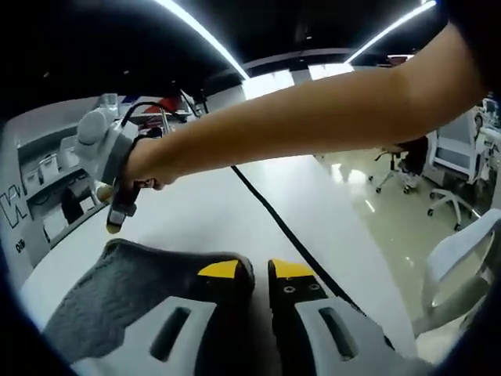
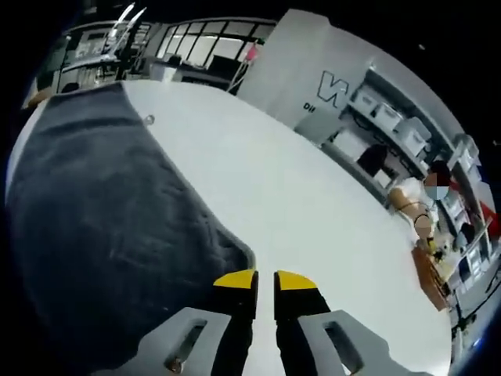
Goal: Open the folded towel by lifting each exposed corner and separating the folded layers until the towel lies flat within the target outline without major curled edges
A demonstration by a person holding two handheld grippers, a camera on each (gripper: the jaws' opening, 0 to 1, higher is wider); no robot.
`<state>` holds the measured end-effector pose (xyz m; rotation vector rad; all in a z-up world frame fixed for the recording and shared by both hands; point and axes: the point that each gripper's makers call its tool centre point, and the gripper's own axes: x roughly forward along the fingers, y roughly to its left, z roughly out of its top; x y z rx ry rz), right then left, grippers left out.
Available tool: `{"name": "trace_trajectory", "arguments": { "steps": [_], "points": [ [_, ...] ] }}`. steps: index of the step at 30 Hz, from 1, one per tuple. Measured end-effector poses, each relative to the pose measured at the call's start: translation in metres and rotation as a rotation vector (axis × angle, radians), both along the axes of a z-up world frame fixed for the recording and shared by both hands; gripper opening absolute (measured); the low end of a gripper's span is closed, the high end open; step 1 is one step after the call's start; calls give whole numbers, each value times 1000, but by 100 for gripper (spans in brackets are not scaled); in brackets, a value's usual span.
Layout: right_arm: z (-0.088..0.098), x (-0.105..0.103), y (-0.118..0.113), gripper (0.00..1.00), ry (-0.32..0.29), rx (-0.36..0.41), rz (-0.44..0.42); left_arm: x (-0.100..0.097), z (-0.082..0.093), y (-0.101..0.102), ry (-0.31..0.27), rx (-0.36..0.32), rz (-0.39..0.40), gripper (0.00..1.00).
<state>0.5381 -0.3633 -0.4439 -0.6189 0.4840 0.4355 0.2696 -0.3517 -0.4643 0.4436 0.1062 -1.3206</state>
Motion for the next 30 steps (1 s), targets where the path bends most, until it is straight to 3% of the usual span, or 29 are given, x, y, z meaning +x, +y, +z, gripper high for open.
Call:
{"name": "trace_trajectory", "arguments": {
  "steps": [8, 16, 30],
  "points": [
    [2, 2, 5, 0, -6, 0, 11, 1, 0, 8, -1, 8, 20, 14],
    [-1, 1, 14, 0, 2, -6, 28, -3, 2, 12, 12, -10, 17, 29],
    [6, 8, 19, 0, -11, -10, 39, 11, 19, 36, 15, -65, 69, 24]
  ]
}}
